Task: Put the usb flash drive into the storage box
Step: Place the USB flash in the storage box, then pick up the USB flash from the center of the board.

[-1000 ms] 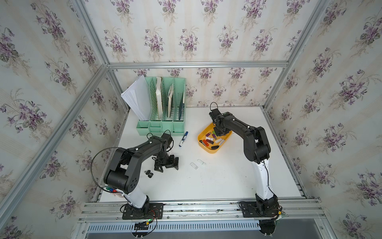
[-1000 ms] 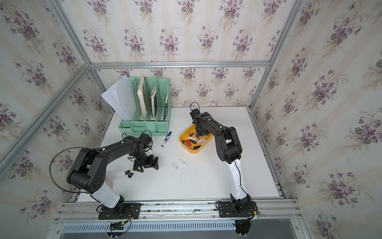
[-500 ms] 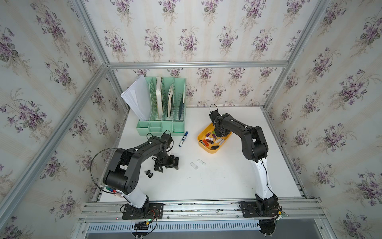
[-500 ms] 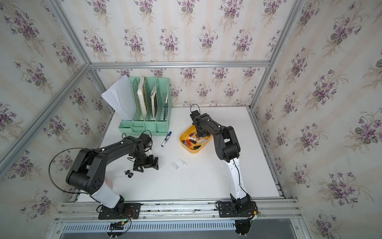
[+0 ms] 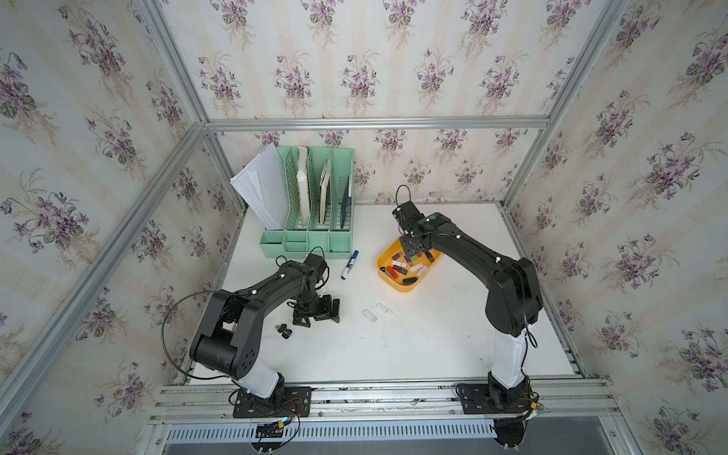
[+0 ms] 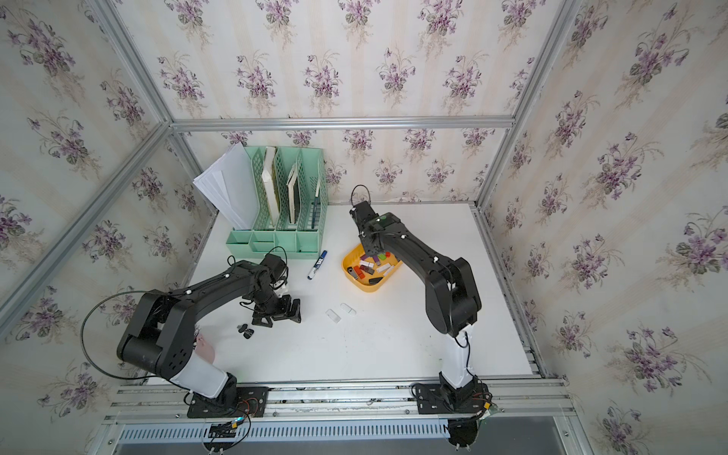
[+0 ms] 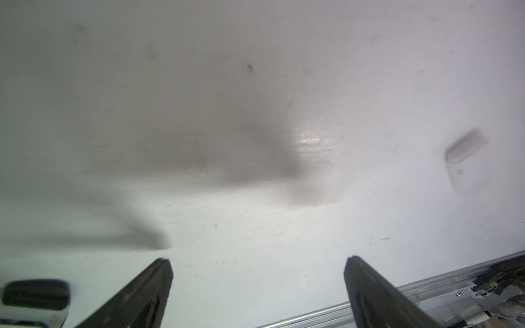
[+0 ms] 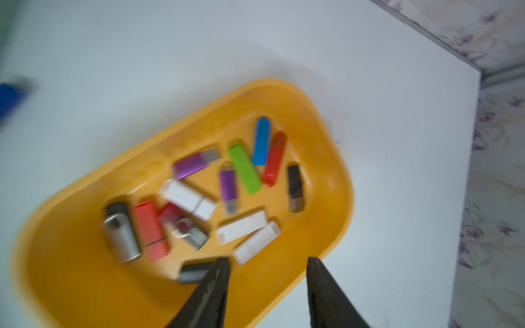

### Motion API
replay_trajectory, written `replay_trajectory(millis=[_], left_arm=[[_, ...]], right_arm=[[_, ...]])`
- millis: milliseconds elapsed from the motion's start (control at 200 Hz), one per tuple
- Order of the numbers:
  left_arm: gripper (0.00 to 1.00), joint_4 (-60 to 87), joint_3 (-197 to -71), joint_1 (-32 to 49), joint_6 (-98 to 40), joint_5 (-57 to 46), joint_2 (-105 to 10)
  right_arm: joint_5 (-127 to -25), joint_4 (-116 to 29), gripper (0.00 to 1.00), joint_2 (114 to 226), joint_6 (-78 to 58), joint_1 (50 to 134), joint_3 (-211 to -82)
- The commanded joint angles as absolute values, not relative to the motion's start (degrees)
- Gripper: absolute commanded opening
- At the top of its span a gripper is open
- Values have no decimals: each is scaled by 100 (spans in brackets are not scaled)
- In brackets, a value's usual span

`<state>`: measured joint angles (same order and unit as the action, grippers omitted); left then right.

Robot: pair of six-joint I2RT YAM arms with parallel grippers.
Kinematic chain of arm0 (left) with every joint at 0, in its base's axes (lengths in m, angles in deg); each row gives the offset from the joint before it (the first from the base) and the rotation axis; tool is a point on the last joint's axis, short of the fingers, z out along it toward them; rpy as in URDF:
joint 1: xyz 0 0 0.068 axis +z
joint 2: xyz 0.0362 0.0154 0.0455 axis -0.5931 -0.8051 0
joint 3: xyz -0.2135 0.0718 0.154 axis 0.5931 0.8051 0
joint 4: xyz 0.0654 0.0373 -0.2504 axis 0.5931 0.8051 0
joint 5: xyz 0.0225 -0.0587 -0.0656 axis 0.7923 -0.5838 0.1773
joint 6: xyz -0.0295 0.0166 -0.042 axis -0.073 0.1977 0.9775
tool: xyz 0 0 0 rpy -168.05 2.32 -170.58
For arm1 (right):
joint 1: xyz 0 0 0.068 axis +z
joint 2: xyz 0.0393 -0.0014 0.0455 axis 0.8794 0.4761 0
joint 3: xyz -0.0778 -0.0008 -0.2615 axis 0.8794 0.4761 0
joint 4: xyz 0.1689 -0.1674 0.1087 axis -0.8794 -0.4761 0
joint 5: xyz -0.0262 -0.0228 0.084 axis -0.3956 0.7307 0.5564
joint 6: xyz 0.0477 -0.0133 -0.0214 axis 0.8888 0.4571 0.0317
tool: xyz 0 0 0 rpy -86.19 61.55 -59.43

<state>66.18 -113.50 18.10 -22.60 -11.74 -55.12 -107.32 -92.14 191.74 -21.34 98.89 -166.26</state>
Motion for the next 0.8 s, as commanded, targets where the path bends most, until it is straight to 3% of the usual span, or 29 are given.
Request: replay_trajectory(millis=[0, 155, 415, 794], left_arm=[[99, 6743, -11333, 1814, -2236, -1139, -5430], [99, 6824, -11252, 1828, -2221, -1070, -5277], [99, 6763, -11070, 1828, -2145, -1110, -5199], [99, 6777, -11060, 1828, -2167, -1075, -5199]], right_arm=[[-9890, -9191, 50, 18809, -1723, 10512, -16184], [-9120, -8780, 51, 18524, -1354, 11244, -15359], [-8418, -8150, 51, 18791, -1161, 11782, -14671], [-8386, -7931, 50, 19299, -1125, 11922, -14630]])
